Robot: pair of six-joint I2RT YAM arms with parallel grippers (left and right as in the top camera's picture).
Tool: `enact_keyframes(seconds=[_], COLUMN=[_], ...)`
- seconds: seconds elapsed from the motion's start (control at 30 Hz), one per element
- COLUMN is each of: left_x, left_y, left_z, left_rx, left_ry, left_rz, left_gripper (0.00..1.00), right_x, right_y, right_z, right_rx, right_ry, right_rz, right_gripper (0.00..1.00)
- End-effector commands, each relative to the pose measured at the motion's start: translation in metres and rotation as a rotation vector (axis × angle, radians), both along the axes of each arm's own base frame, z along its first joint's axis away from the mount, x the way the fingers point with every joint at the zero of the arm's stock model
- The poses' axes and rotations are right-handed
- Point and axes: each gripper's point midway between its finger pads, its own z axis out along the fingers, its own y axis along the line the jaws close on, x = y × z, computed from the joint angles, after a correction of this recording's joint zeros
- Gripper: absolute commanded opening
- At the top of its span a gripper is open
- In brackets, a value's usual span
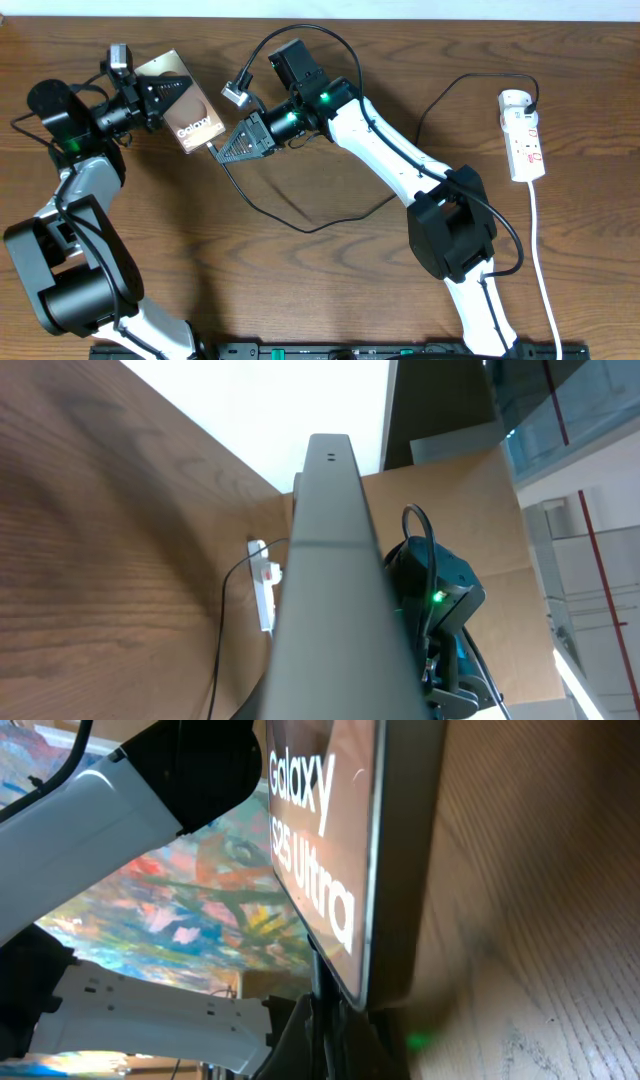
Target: Plug charger to phone and switch on socket
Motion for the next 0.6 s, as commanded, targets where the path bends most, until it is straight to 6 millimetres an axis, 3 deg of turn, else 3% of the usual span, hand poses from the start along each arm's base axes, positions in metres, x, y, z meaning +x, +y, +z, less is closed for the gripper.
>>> enact_keyframes(seconds=[0.0,0.57], left_x=[-0.002,-0.002], left_y=[-0.013,-0.004], left_z=[0.014,0.014], left_rx=[0.029,0.033], left_ry=[-0.064,-0.069], left_rz=[-0.056,-0.033], left_gripper=[0.07,0.08], right_x=[-0.005,0.001], right_y=[0.004,-0.001], right_z=[0.0,0.001], right_rx=[-0.001,0.001], right_ry=[0.008,0.017], right_rz=[0.009,-0.001], right_gripper=[0.01,0.01])
